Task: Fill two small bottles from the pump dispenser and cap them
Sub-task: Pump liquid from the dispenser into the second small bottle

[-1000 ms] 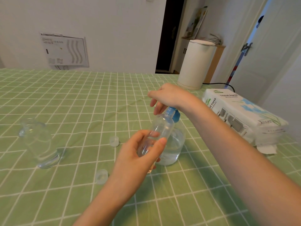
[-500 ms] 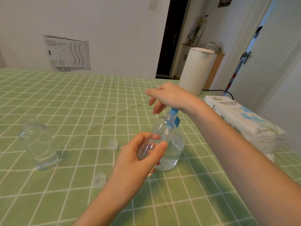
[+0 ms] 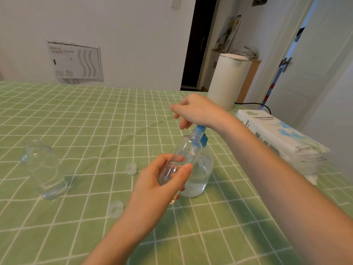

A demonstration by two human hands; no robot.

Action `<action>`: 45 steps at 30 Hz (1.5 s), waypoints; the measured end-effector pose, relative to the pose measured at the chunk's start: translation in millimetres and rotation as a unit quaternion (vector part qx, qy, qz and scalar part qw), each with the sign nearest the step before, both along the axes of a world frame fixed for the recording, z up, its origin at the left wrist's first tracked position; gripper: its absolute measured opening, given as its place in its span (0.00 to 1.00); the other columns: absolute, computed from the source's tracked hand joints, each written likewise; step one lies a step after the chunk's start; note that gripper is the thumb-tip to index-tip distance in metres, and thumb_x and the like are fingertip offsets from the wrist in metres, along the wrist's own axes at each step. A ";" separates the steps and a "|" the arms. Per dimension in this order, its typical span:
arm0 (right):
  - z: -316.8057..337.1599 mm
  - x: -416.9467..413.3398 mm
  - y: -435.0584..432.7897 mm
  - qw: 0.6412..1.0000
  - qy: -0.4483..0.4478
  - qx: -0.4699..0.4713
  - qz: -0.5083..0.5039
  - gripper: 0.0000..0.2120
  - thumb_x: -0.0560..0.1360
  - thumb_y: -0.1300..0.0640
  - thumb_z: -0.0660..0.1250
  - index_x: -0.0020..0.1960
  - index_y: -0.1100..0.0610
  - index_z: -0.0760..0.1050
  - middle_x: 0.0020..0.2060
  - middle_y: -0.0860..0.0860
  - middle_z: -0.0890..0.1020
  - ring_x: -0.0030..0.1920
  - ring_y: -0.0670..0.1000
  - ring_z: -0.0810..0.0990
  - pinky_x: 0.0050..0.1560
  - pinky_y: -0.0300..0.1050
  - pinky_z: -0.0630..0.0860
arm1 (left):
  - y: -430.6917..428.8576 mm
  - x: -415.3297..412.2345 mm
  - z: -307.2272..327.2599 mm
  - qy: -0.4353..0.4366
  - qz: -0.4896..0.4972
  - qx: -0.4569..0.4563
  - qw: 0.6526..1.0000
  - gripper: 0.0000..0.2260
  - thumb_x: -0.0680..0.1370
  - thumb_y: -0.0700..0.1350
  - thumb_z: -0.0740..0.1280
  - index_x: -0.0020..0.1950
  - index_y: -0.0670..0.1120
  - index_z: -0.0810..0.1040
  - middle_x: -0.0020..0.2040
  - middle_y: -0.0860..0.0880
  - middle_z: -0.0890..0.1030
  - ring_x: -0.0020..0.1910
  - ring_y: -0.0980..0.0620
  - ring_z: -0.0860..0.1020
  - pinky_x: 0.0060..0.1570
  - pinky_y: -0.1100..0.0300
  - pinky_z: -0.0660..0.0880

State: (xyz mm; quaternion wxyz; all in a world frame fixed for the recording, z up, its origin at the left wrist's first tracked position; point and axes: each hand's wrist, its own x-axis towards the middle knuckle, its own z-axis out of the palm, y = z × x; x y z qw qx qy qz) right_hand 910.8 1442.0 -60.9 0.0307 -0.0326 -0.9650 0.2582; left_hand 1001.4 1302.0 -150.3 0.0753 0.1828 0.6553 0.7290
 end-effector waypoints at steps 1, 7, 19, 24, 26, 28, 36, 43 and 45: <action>3.3 0.1 0.0 1.000 0.010 0.013 0.000 0.20 0.78 0.51 0.58 0.56 0.66 0.78 0.35 0.52 0.84 0.45 0.55 0.83 0.41 0.39 0.74 | -0.2 -0.2 0.8 0.003 0.000 0.000 1.000 0.18 0.63 0.57 0.67 0.49 0.50 0.79 0.40 0.48 0.83 0.29 0.60 0.78 0.28 0.69 0.74; 15.8 1.5 0.5 1.000 0.012 0.004 0.003 0.20 0.80 0.48 0.55 0.52 0.61 0.79 0.38 0.54 0.85 0.42 0.50 0.83 0.38 0.35 0.72 | 0.0 0.1 2.8 0.005 -0.002 0.003 1.000 0.17 0.64 0.56 0.67 0.49 0.50 0.79 0.39 0.48 0.83 0.29 0.60 0.78 0.28 0.69 0.73; -2.2 1.7 -0.7 0.995 -0.094 -0.038 -0.023 0.25 0.79 0.42 0.51 0.46 0.56 0.81 0.38 0.52 0.85 0.50 0.55 0.82 0.50 0.48 0.74 | -0.3 0.6 1.8 -0.003 -0.006 0.004 1.000 0.19 0.63 0.57 0.67 0.49 0.49 0.79 0.38 0.49 0.83 0.29 0.60 0.78 0.29 0.69 0.73; -12.5 3.6 -0.3 0.992 -0.110 -0.052 -0.025 0.26 0.79 0.41 0.51 0.46 0.57 0.81 0.44 0.55 0.84 0.46 0.56 0.81 0.43 0.45 0.72 | 0.6 1.2 -2.1 -0.014 -0.003 0.001 1.000 0.19 0.62 0.56 0.67 0.48 0.49 0.79 0.33 0.54 0.81 0.28 0.60 0.77 0.27 0.69 0.72; -13.6 3.3 -0.6 0.994 -0.101 -0.042 -0.022 0.26 0.80 0.41 0.51 0.46 0.57 0.82 0.49 0.56 0.82 0.49 0.56 0.80 0.43 0.45 0.71 | 0.2 1.0 -3.2 -0.013 0.000 -0.002 1.000 0.19 0.62 0.57 0.67 0.48 0.49 0.79 0.34 0.54 0.81 0.29 0.60 0.77 0.27 0.69 0.72; -12.9 3.1 -0.8 0.994 -0.097 -0.035 -0.019 0.26 0.80 0.42 0.51 0.46 0.57 0.82 0.52 0.56 0.81 0.50 0.56 0.79 0.42 0.45 0.70 | 0.2 0.6 -3.8 -0.010 0.000 -0.004 1.000 0.19 0.62 0.57 0.67 0.48 0.49 0.79 0.34 0.54 0.82 0.29 0.60 0.78 0.28 0.69 0.73; 1.8 0.4 -0.5 0.997 -0.071 -0.002 -0.013 0.24 0.79 0.42 0.52 0.48 0.57 0.80 0.42 0.54 0.85 0.50 0.55 0.82 0.34 0.42 0.66 | 0.5 -0.1 1.8 0.000 -0.002 0.000 1.000 0.19 0.62 0.57 0.67 0.48 0.50 0.79 0.37 0.51 0.82 0.29 0.59 0.78 0.29 0.68 0.74; -2.2 3.1 -1.6 0.996 -0.084 -0.020 -0.012 0.25 0.79 0.41 0.52 0.47 0.57 0.81 0.46 0.54 0.83 0.50 0.55 0.81 0.38 0.43 0.69 | 0.4 1.1 1.7 -0.004 -0.004 0.001 1.000 0.18 0.63 0.56 0.67 0.49 0.48 0.79 0.35 0.52 0.81 0.29 0.60 0.78 0.28 0.69 0.73; -6.0 3.5 -1.5 0.996 -0.088 -0.013 -0.015 0.24 0.79 0.42 0.52 0.46 0.56 0.81 0.50 0.55 0.82 0.50 0.55 0.80 0.37 0.43 0.68 | 0.4 1.4 0.8 -0.008 -0.003 0.002 1.000 0.19 0.63 0.56 0.67 0.49 0.48 0.79 0.34 0.53 0.81 0.29 0.60 0.77 0.28 0.69 0.73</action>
